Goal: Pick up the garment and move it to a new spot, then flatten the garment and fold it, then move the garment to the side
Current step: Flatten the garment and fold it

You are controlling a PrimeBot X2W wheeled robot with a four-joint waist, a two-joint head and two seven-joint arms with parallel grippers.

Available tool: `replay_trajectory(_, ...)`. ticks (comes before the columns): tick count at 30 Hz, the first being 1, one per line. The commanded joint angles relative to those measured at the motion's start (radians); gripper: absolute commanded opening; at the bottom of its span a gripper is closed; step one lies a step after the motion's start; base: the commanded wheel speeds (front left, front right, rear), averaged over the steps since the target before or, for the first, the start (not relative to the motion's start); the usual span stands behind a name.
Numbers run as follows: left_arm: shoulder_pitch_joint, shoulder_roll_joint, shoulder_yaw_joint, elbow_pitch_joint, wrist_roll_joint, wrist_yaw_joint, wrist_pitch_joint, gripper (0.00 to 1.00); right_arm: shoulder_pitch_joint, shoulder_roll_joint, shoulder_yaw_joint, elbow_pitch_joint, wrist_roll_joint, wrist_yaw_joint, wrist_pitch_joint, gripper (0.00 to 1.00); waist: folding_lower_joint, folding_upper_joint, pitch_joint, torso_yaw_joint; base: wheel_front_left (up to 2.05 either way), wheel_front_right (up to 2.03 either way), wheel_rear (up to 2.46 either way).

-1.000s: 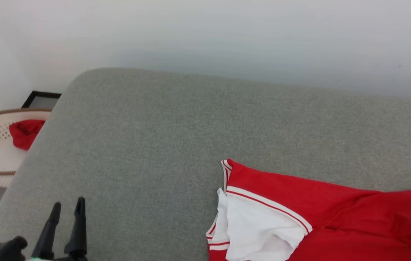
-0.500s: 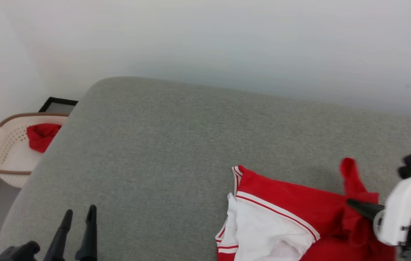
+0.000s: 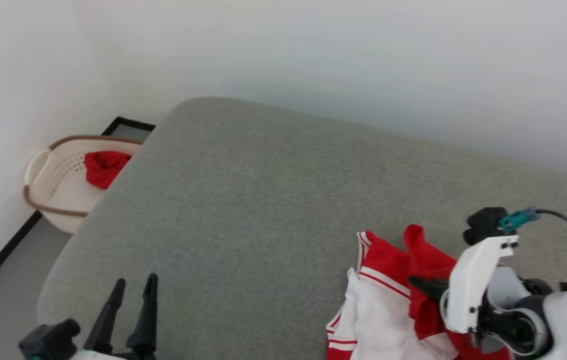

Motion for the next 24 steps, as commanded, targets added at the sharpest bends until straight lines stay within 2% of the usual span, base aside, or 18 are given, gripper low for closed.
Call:
replay_trajectory(1, -0.011, -0.004, -0.004, 0.003, -0.004, -0.004, -0.004, 1.0, -0.012, 0.012, 0.012, 0.02, -0.004, -0.001, -0.013, 0.0, 0.0, 0.0, 0.007, 0.022, 0.0, 0.0, 0.0)
replay_trajectory(11, -0.029, -0.014, -0.022, 0.013, -0.007, -0.004, -0.004, 1.0, -0.077, 0.041, 0.094, 0.188, -0.033, -0.001, -0.104, 0.0, 0.0, 0.0, 0.018, 0.051, 0.0, 0.0, 0.0)
replay_trajectory(12, -0.029, -0.014, -0.023, 0.013, -0.007, -0.004, -0.004, 1.0, -0.081, 0.04, 0.102, 0.205, -0.04, -0.001, -0.111, 0.04, 0.0, 0.0, 0.019, 0.052, 0.0, 0.0, 0.0)
replay_trajectory(14, -0.03, -0.016, -0.024, 0.016, -0.007, -0.004, -0.004, 1.0, -0.093, 0.041, 0.118, 0.236, -0.042, -0.001, -0.128, 0.61, 0.0, 0.0, 0.019, 0.051, 0.0, 0.0, 0.0)
replay_trajectory(15, -0.031, -0.016, -0.023, 0.017, -0.007, -0.004, -0.004, 1.0, -0.1, 0.041, 0.123, 0.249, -0.045, -0.001, -0.137, 1.0, 0.0, 0.0, 0.02, 0.049, 0.0, 0.0, 0.0)
replay_trajectory(20, -0.03, -0.015, -0.017, 0.021, -0.002, -0.005, -0.004, 1.0, -0.13, 0.045, 0.144, 0.297, -0.028, -0.001, -0.17, 1.0, 0.0, 0.0, 0.017, 0.03, 0.0, 0.0, 0.0)
replay_trajectory(24, -0.021, -0.01, -0.006, 0.02, 0.007, -0.004, -0.004, 1.0, -0.14, 0.029, 0.152, 0.281, -0.006, -0.001, -0.206, 1.0, 0.0, 0.0, 0.011, 0.002, 0.0, 0.0, 0.0)
